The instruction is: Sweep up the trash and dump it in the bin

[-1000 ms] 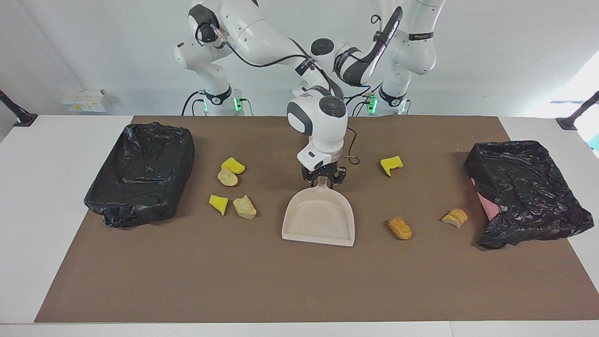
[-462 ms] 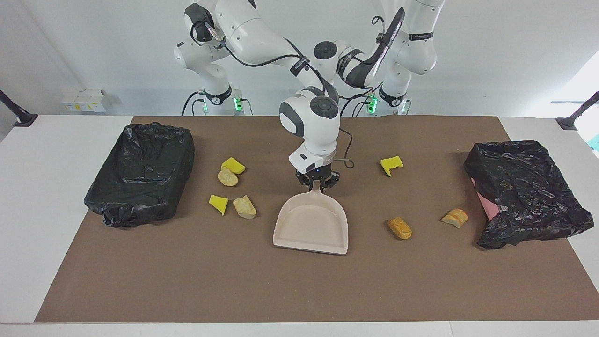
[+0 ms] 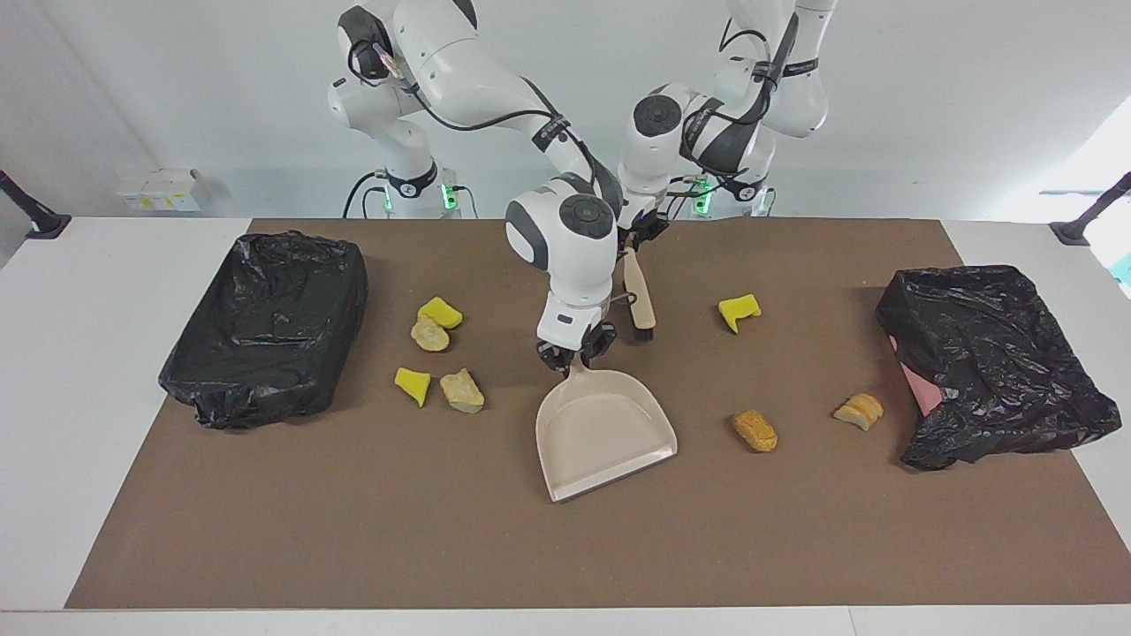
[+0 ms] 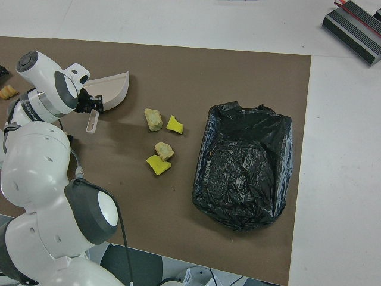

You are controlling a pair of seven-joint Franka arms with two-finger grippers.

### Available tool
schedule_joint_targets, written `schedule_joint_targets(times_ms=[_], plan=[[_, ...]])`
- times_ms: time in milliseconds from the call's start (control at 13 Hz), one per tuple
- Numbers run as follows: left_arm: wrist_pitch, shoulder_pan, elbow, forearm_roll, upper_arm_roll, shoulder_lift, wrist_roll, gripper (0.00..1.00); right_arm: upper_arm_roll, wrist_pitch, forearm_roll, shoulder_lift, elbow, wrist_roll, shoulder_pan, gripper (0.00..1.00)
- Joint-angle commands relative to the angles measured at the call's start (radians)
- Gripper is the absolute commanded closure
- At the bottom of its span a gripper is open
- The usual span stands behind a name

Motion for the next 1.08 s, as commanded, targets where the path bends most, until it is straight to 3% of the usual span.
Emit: schedule_joint_targets(times_ms=[0,231,615,846,1000], plan=[[-0.108,0.111,0.067,0.05,-0.007,-0.029,0.034,1.0,0.011,-0.029,-0.001,-0.019,-0.021,-0.261,-0.029,1.0],[-0.218,0.292,0.193,0.052,-0.007,-0.033,0.154,1.0,0.011,-0.035,-0.003,-0.016,-0.019,-0.608,-0.073,1.0],[-0.173,0.54,0.262,0.159,-0.007,0.037,0.309,1.0,0.011,0.019,-0.015,0.001,-0.022,-1.244,-0.161,1.0],[-0.141,0.677,0.261,0.165,-0.007,0.053,0.531,1.0,0.009,0.046,-0.017,0.003,-0.03,-1.286,-0.164,1.0],[-0.11,0.723,0.261,0.17,-0.007,0.072,0.576,1.0,0.009,0.05,-0.018,0.003,-0.031,-1.285,-0.162,1.0]])
